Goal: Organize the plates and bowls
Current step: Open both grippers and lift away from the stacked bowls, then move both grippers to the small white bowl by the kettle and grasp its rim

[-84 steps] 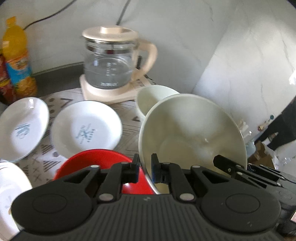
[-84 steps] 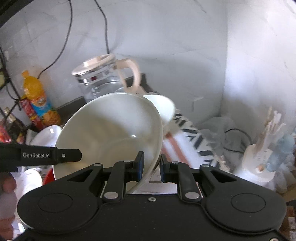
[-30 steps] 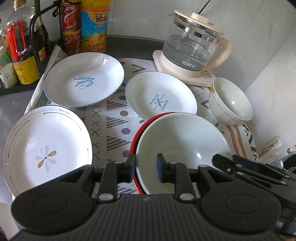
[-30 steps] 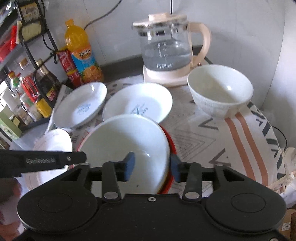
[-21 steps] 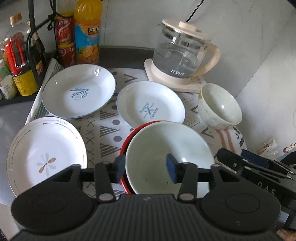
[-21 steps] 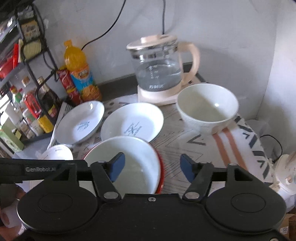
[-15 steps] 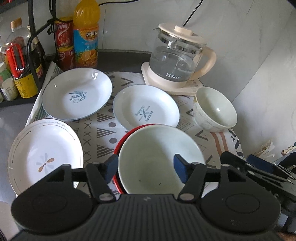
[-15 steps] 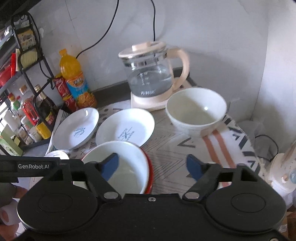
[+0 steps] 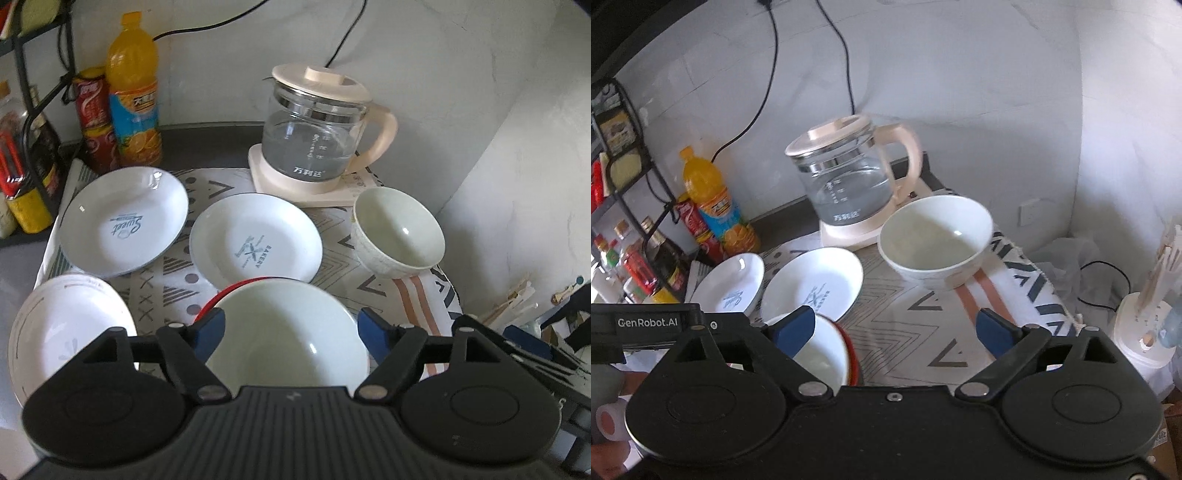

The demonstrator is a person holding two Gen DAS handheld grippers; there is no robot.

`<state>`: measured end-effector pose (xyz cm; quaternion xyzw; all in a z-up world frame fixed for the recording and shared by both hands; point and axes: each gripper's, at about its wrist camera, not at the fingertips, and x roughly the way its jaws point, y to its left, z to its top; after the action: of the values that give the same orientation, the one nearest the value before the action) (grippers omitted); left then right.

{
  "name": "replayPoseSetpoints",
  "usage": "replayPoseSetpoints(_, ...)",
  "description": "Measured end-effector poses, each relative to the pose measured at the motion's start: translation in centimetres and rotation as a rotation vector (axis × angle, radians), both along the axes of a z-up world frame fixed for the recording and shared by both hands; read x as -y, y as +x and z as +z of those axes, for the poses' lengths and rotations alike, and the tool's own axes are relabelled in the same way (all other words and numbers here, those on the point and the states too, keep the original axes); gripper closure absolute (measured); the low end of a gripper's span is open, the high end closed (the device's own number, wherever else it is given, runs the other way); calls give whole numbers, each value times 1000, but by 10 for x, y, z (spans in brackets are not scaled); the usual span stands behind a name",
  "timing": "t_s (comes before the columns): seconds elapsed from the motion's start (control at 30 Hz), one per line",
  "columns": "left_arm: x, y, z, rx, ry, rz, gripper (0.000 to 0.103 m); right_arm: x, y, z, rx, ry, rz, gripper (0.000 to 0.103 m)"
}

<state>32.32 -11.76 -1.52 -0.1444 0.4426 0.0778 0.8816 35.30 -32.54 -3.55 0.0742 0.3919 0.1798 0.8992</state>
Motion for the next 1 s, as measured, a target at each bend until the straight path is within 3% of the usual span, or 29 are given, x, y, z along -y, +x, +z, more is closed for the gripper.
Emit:
replayPoseSetpoints(0.3,3,26,-2,22,-21,-41,26,8,18,-7,-1,-22,-60,9)
replayPoseSetpoints(0.63,8,81,-23,7,-62,-91,26,12,53,-22,-22,-46,-132,10)
replayPoseSetpoints(0.8,13,110,-32,0,-71,-122,26,12,75,-35,-41,-75,-168,18)
replayPoseSetpoints(1.0,17,150,-45,-12,-83,-161,27,12,103,-48,-63,-72,-198,18)
